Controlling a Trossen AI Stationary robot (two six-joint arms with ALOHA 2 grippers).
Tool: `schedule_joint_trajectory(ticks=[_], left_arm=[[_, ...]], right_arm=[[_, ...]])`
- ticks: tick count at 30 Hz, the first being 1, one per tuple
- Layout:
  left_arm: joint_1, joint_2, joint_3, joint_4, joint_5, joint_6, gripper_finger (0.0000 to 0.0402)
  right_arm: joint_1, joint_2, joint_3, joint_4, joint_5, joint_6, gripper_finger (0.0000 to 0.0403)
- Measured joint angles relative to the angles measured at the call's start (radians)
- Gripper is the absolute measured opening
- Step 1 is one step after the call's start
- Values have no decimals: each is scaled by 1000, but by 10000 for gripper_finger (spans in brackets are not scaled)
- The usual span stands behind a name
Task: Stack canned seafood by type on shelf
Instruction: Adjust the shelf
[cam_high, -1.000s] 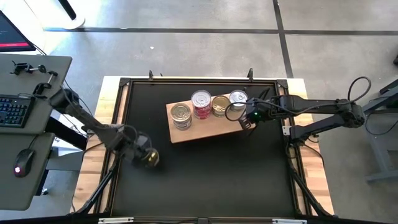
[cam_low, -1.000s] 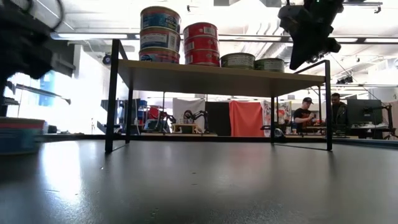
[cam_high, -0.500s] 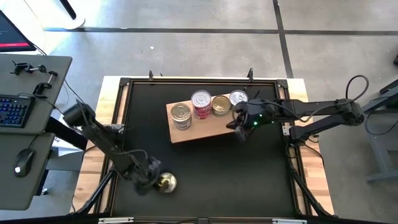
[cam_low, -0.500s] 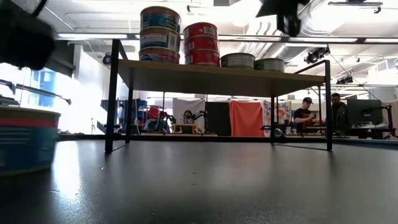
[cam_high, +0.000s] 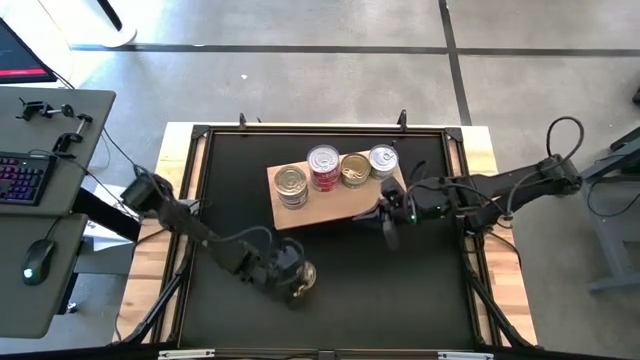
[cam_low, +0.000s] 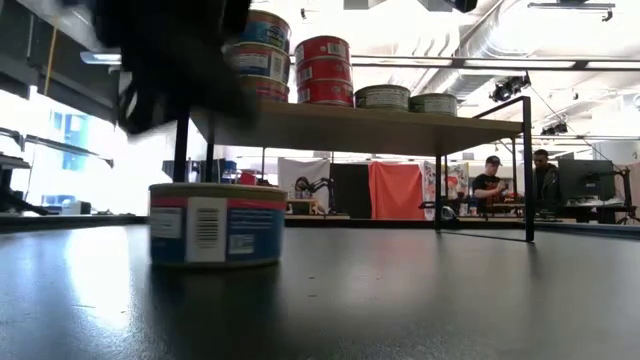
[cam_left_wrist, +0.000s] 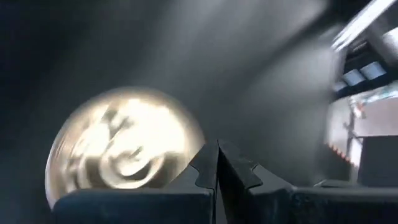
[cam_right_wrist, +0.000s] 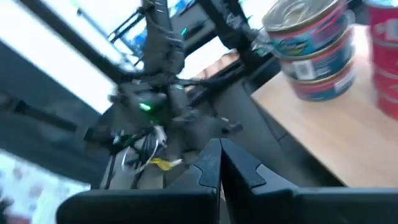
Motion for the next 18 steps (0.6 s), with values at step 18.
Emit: schedule_joint_trajectory(ticks=[18], left_arm=[[-160,-285,19,-175,-888,295,0]], right_arm=[[64,4,0,90,342,131,0]])
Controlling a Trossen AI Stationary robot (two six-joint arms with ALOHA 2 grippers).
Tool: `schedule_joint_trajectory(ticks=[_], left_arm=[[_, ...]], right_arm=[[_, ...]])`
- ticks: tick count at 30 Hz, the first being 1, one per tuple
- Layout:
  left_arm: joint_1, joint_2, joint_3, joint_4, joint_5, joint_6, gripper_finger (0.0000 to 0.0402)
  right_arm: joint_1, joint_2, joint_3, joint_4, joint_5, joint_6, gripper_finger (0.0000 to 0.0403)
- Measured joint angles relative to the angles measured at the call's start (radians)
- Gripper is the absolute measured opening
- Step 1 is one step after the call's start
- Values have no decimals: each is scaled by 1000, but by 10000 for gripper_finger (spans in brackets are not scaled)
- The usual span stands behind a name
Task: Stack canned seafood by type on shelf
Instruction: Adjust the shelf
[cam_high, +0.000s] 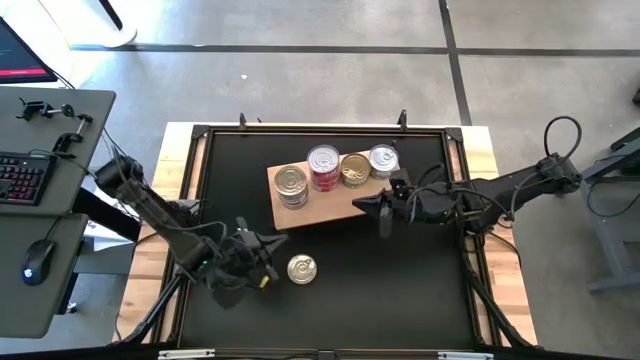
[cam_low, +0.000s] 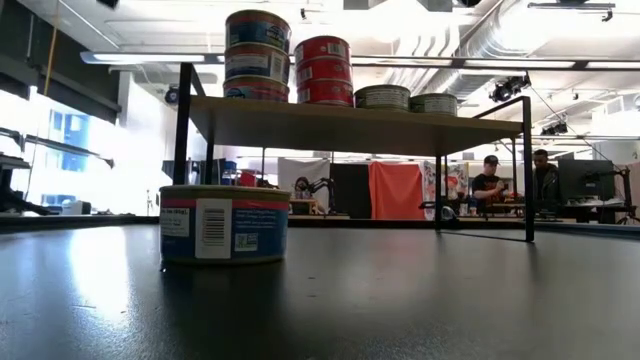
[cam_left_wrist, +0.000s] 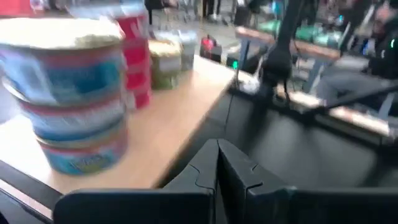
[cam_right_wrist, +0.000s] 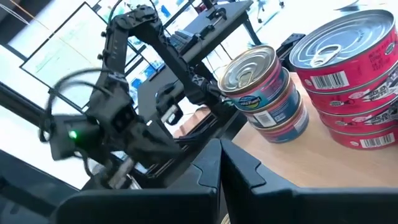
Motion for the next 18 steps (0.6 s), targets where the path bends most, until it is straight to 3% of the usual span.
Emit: schedule_joint_trajectory(ticks=[3,9,18], left_arm=[[6,60,0,-6,18,-53,0],[12,180,0,-6,-90,-127,0],[51,208,2,-60,-120,-126,0]], right_arm=[[0,0,0,-2,0,-3,0],[0,0,0,-2,-19,-50,0],[0,0,0,-14,-57,-89,0]])
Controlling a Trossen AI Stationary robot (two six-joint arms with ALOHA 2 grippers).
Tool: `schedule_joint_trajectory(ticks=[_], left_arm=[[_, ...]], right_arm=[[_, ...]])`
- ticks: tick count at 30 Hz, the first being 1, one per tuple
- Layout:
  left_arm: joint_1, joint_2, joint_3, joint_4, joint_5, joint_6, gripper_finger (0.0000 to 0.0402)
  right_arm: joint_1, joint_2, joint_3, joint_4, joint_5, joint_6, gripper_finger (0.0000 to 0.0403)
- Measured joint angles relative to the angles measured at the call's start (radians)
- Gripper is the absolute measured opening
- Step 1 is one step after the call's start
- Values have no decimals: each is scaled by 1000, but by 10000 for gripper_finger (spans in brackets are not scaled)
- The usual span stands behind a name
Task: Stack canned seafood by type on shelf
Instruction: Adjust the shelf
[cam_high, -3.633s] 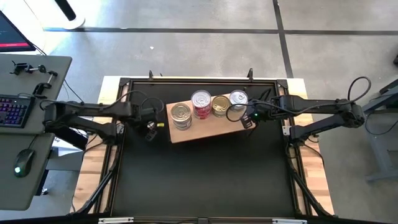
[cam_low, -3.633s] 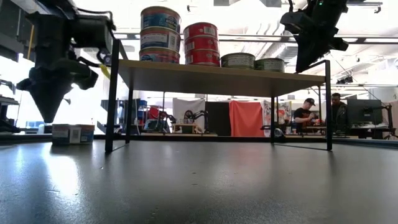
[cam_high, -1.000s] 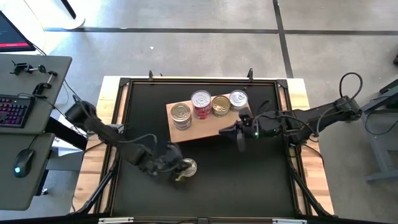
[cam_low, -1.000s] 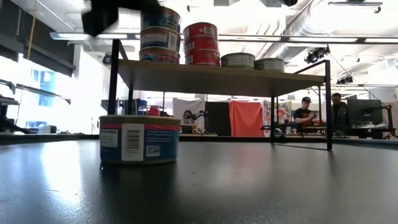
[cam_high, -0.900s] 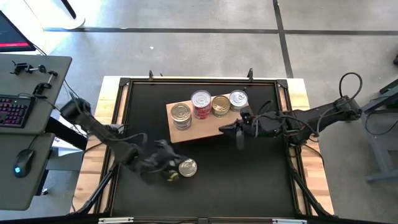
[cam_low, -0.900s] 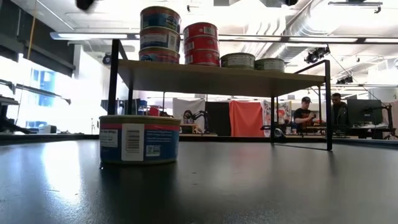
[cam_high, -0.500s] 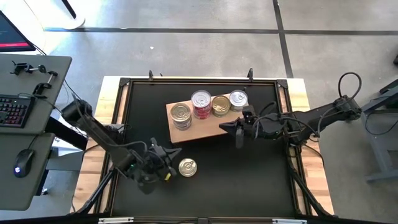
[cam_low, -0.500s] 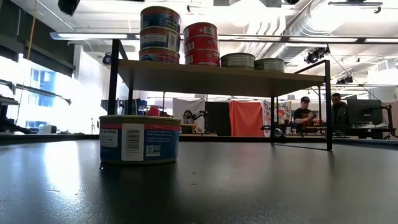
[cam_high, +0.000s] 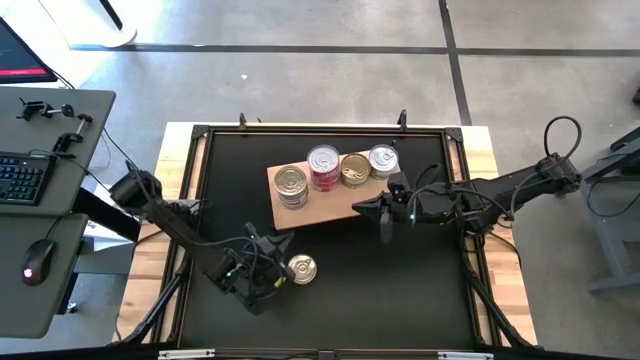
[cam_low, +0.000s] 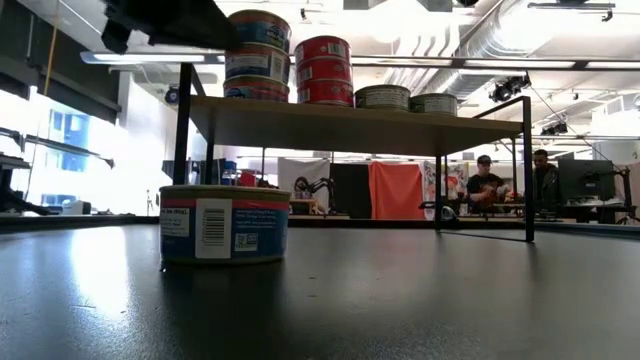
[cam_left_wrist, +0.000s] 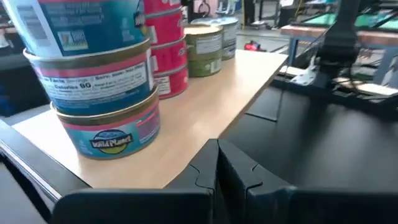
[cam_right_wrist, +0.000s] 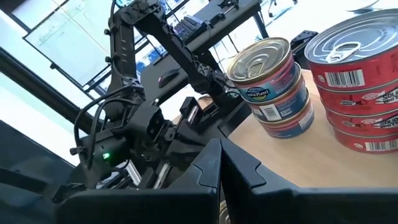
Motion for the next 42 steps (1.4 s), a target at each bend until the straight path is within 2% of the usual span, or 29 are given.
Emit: schedule_joint_trajectory(ticks=[6,9,17,31,35,42], left_arm=[[26,-1,0,-90,16,-57,0],[26,-1,0,-182,63,-79,0],[25,-1,2,-474,81,-395,0],[69,-1,0,-946,97,-658,0],[108,-1,-4,-1015,95,-684,0],[139,-2,-9,-1025,127,-717,0]], right_arm=[[0,0,0,-29,-31,-2,0],[0,0,0,-51,-40,8,0],[0,0,0,-57,-46,16,0],[0,0,0,-57,-46,20,0],[0,0,0,-57,-46,20,0],[0,0,0,-57,-46,20,0]])
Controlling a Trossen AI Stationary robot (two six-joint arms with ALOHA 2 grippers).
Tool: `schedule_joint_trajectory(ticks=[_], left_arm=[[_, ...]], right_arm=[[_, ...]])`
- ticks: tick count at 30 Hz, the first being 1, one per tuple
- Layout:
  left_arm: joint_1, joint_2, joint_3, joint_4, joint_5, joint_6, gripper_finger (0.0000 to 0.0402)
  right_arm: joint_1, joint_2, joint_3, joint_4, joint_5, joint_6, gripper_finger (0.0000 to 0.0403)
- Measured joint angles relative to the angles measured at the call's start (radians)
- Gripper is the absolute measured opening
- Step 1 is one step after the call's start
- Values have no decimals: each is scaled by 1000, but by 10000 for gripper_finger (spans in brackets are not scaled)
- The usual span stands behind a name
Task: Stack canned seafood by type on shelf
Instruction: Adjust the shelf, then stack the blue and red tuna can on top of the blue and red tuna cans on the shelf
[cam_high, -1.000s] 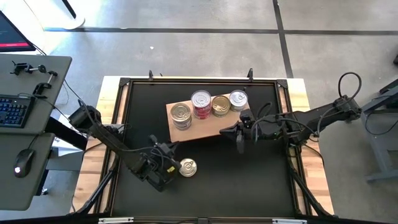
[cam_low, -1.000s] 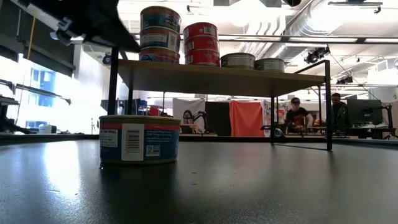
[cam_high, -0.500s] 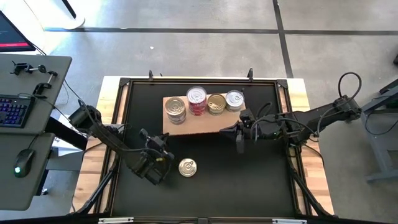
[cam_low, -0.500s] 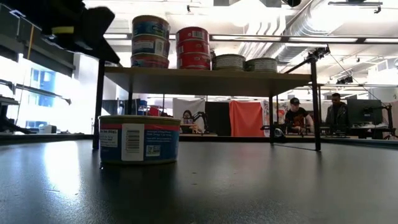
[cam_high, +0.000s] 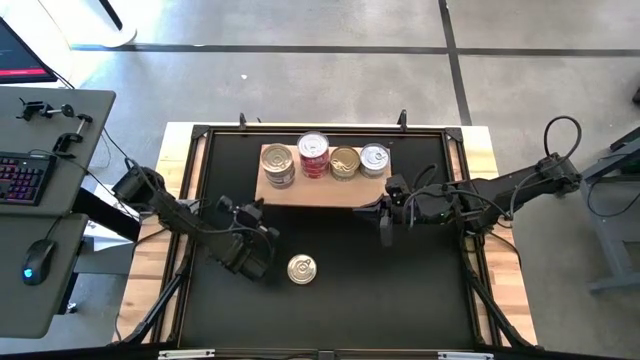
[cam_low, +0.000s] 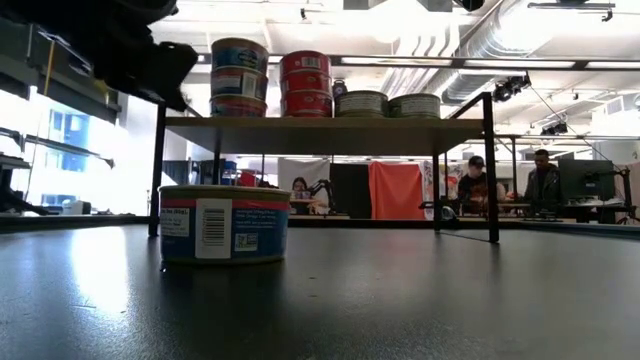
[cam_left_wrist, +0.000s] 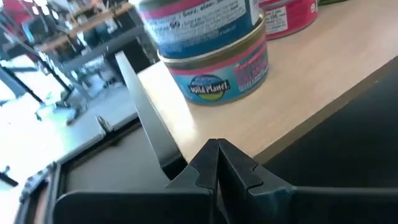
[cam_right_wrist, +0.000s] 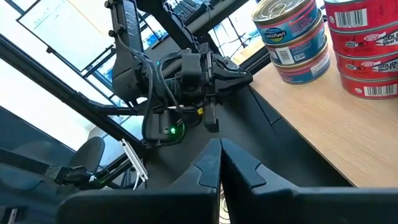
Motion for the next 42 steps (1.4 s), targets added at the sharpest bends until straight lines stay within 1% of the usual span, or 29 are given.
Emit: schedule_joint_trajectory(ticks=[3,6,8,11,13,15,17,18,20,21,22,23,25,28,30,32,34,37,40,42], left_arm=[[-36,0,27,0,21,-20,0],[-92,0,64,7,24,-21,0],[-133,0,90,40,24,-20,0],[-199,-6,120,162,31,53,0],[-230,-22,123,321,83,158,0],[-240,-38,123,526,185,319,0],[-226,-48,123,787,342,575,0],[-213,-48,123,921,444,728,0],[-172,-48,124,1161,695,1021,0],[-142,-48,126,1237,814,1117,0],[-112,-48,127,1274,906,1176,0],[-81,-53,128,1266,959,1213,0],[-30,-64,126,1157,976,1232,0],[17,-65,124,999,952,1237,0],[22,-55,124,960,952,1255,0],[15,-39,123,956,952,1274,0],[0,-26,105,996,942,1290,0],[-30,-19,39,1019,864,1275,0],[-41,-16,-34,1042,798,1227,0],[-39,-18,-60,1081,799,1210,0]], right_arm=[[0,0,0,0,0,13,0],[0,6,0,2,0,69,0],[0,17,1,11,0,97,0],[0,61,1,53,-37,106,0],[0,107,1,89,-80,109,0],[0,164,1,118,-131,113,0],[0,219,1,136,-191,104,0],[0,245,1,143,-227,98,0],[0,289,1,162,-297,93,0],[0,303,1,166,-331,94,0],[0,313,1,168,-355,94,0],[6,316,1,170,-369,94,0],[26,315,1,173,-362,86,0],[77,312,1,152,-339,66,0],[119,314,1,103,-305,76,0],[163,330,1,43,-246,111,0],[204,361,1,-5,-183,159,0],[248,427,1,-3,-96,241,0],[258,518,1,47,-68,327,0],[243,582,0,101,-75,355,0]])
